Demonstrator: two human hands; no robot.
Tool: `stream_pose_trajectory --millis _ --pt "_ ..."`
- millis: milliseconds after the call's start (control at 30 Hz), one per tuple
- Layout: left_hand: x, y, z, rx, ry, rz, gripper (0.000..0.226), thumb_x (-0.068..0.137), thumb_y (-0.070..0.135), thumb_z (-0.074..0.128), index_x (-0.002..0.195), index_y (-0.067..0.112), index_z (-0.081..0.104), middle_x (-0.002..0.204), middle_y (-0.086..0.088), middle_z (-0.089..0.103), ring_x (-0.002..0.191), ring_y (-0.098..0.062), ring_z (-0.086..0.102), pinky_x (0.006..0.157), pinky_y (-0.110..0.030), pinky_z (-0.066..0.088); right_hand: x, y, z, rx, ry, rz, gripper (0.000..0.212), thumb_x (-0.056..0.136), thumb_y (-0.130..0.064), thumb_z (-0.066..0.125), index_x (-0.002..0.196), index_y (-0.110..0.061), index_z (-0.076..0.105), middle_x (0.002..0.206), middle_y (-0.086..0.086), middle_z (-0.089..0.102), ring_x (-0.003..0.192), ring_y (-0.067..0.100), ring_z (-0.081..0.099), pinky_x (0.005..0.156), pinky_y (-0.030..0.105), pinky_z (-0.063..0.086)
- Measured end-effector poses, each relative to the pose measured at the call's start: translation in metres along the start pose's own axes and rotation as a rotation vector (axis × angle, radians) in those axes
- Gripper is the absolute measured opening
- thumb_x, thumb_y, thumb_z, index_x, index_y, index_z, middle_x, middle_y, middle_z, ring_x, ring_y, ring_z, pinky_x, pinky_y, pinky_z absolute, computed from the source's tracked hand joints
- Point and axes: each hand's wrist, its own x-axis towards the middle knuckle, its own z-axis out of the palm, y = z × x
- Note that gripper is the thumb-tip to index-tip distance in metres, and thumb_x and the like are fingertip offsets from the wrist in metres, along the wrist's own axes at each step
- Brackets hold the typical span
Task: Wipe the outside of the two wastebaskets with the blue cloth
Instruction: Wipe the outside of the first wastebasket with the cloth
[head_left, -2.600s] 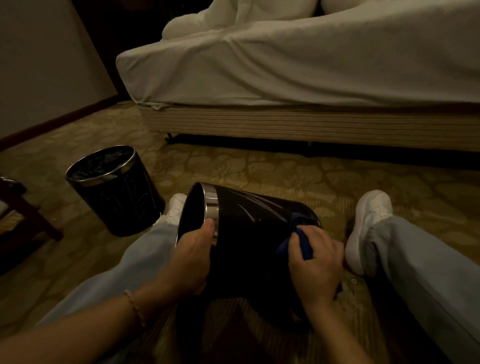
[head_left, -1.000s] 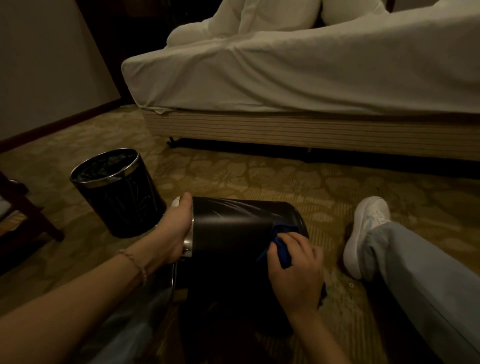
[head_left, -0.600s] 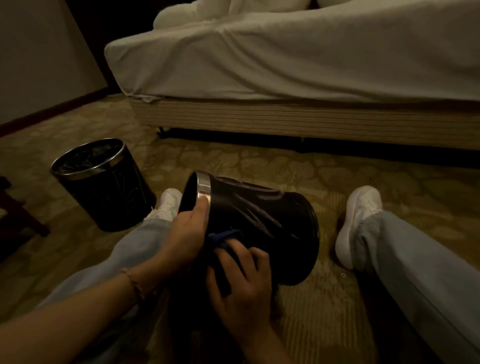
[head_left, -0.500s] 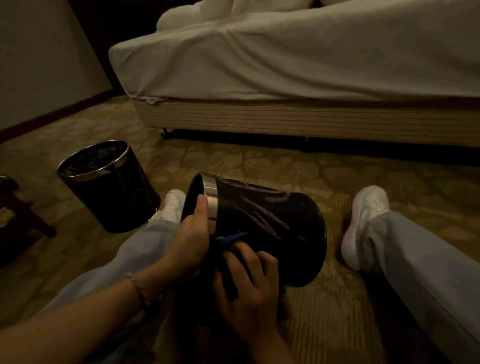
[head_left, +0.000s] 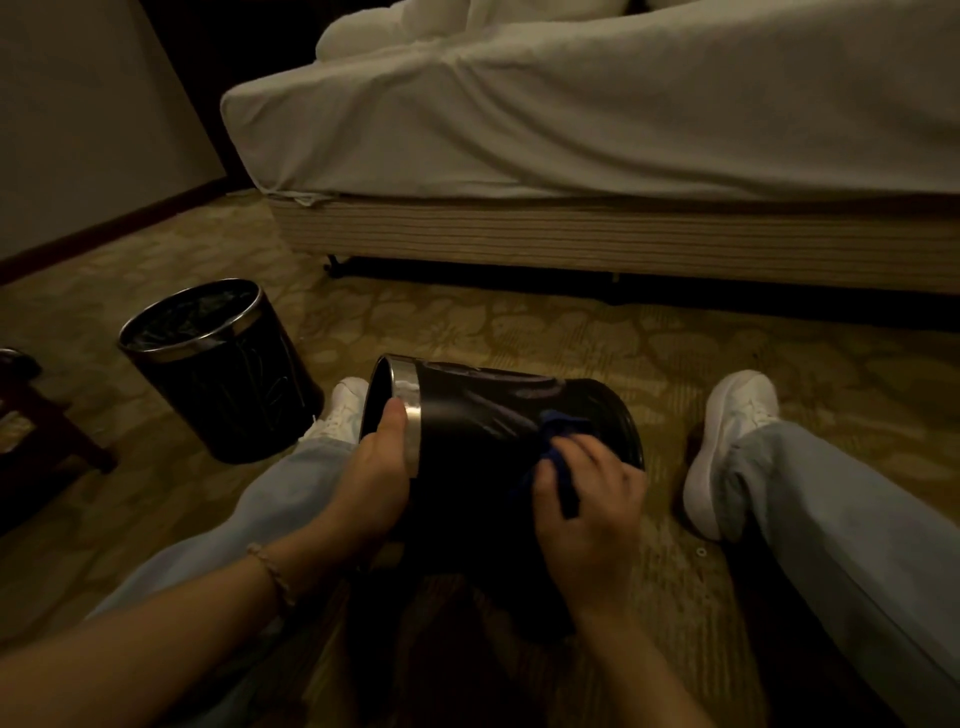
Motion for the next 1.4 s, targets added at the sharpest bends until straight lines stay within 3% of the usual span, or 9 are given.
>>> stream_pose_trajectory --millis 67,233,433,567,633,733,1000,1133,1400 --pt "0.002 -0.003 -0.002 -0.045 -0.008 -0.026 0.037 0.103 0.04 0.027 0.089 0.027 0.058 0.072 0.008 0.058 0.069 -0.003 0.063 0.081 -0.011 0.047 0.011 0.032 -0.006 -0.044 -0.005 0.13 0.041 0.092 -0.043 0.048 0.114 -0.016 0.069 0.122 0.003 0.066 0.108 0.031 0.059 0.09 0.024 0.031" --pt "0.0 -0.003 0.002 -0.036 -0.05 -0.004 0.043 0.103 0.045 0.024 0.08 0.029 0.057 0.063 0.0 0.068 0.063 -0.002 0.066 0.057 -0.019 0.046 0.015 0.04 -0.009 -0.059 -0.009 0.236 0.044 0.091 -0.044 0.045 0.113 -0.014 0.069 0.12 0.003 0.066 0.106 0.036 0.058 0.085 0.015 0.022" --pt "-0.003 -0.004 0.004 -0.068 -0.048 -0.077 0.053 0.1 0.051 0.027 0.074 0.02 0.061 0.068 -0.005 0.07 0.07 -0.014 0.065 0.066 -0.028 0.047 -0.011 -0.054 0.001 0.045 -0.083 -0.066 0.03 0.091 -0.04 0.056 0.113 -0.024 0.068 0.12 -0.005 0.064 0.099 0.02 0.052 0.081 0.025 0.041" --pt "0.0 -0.019 0.003 -0.082 -0.118 -0.036 0.065 0.083 0.073 0.031 0.08 0.024 0.074 0.087 -0.017 0.074 0.09 -0.031 0.069 0.097 -0.052 0.047 -0.02 -0.083 0.004 0.101 -0.131 -0.22 0.029 0.091 -0.04 0.059 0.114 -0.025 0.067 0.12 -0.006 0.063 0.098 0.017 0.05 0.075 0.028 0.045" --pt "-0.003 -0.011 0.0 -0.068 -0.13 -0.011 0.052 0.094 0.062 0.03 0.075 0.034 0.07 0.086 -0.01 0.073 0.083 -0.016 0.069 0.093 -0.034 0.049 -0.015 -0.074 0.004 0.103 -0.125 -0.209 0.028 0.091 -0.039 0.059 0.113 -0.024 0.068 0.119 -0.006 0.064 0.097 0.018 0.05 0.075 0.029 0.045" --pt "-0.009 -0.003 0.0 -0.07 -0.118 0.034 0.035 0.105 0.034 0.025 0.078 0.035 0.047 0.08 0.002 0.059 0.052 0.015 0.059 0.046 -0.001 0.041 0.007 -0.047 0.0 0.087 -0.131 -0.056 0.031 0.092 -0.042 0.054 0.113 -0.024 0.068 0.119 -0.008 0.065 0.099 0.018 0.051 0.079 0.029 0.044" --pt "-0.008 -0.012 0.006 -0.081 -0.191 0.031 0.048 0.104 0.033 0.018 0.075 0.018 0.053 0.045 0.012 0.062 0.042 0.004 0.057 0.039 -0.007 0.04 0.029 0.038 -0.026 -0.045 -0.009 0.304 0.035 0.09 -0.039 0.049 0.109 -0.017 0.069 0.11 0.002 0.068 0.101 0.031 0.06 0.085 0.02 0.027" --pt "-0.008 -0.008 0.003 -0.015 -0.252 0.015 0.056 0.103 0.038 0.02 0.079 0.01 0.062 0.055 0.001 0.067 0.049 -0.006 0.062 0.044 -0.014 0.047 0.02 -0.01 -0.018 -0.023 -0.082 0.123 0.034 0.091 -0.042 0.05 0.111 -0.021 0.069 0.114 -0.004 0.068 0.1 0.024 0.059 0.086 0.01 0.025" --pt "-0.021 -0.014 0.001 0.194 -0.221 0.239 0.043 0.105 0.014 0.024 0.075 0.023 0.053 0.057 0.016 0.067 0.048 0.005 0.059 0.044 -0.007 0.04 0.013 -0.074 -0.015 0.164 -0.149 -0.175 0.026 0.09 -0.039 0.061 0.109 -0.025 0.071 0.114 -0.011 0.066 0.094 0.014 0.051 0.073 0.03 0.046"
